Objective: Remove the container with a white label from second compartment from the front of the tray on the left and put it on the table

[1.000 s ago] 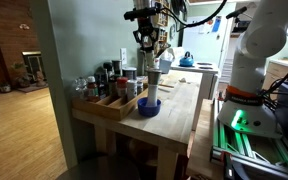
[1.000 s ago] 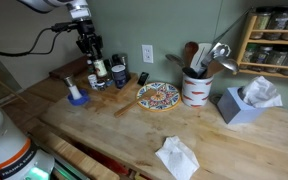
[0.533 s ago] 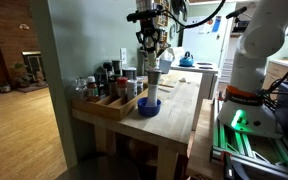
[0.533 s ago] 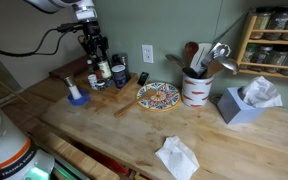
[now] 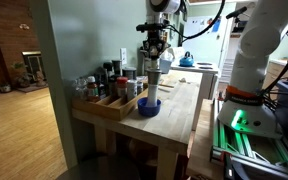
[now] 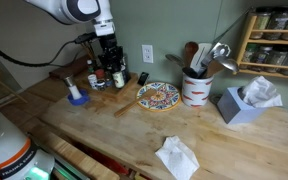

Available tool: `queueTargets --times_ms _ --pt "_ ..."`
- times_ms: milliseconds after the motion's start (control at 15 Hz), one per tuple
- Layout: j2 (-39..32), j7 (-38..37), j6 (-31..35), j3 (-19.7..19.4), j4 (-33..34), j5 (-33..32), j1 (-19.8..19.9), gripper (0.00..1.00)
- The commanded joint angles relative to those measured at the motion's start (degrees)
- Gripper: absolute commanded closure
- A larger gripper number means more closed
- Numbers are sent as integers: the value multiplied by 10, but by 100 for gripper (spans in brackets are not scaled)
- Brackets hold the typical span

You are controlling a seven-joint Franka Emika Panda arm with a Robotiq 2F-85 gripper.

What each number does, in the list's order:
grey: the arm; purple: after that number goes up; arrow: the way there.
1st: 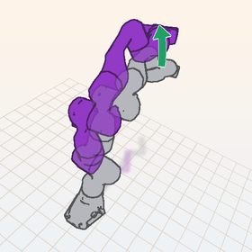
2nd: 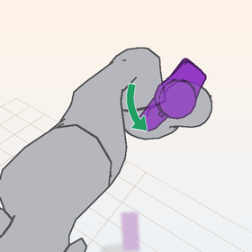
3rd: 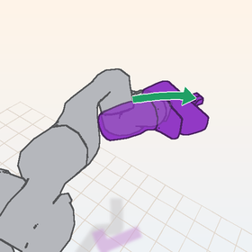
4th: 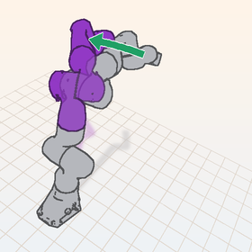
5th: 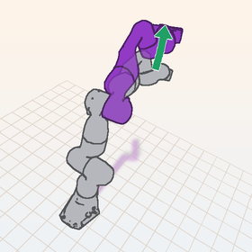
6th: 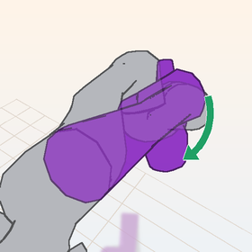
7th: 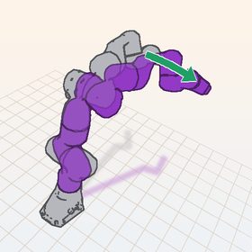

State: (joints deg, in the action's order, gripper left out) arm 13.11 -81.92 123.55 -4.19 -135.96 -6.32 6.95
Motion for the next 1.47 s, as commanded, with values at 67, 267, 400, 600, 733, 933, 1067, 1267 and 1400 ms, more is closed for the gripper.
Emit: queueTargets --times_ms 67,267,400,600,733,933,1067,1267,1400 --pt "-23 17 89 0 -46 15 13 70" --pt "-50 1 129 4 -56 -9 17 70" --pt "-67 1 140 4 -55 -15 14 70" --pt "-90 5 157 2 -51 -20 9 70" --pt "-103 7 166 1 -46 -18 6 70" --pt "-119 13 172 1 -40 -8 0 70" --pt "-128 19 175 1 -35 -1 -4 70" --pt "-147 31 169 0 -19 14 -9 70" --pt "-157 39 165 -1 -10 25 -13 70"
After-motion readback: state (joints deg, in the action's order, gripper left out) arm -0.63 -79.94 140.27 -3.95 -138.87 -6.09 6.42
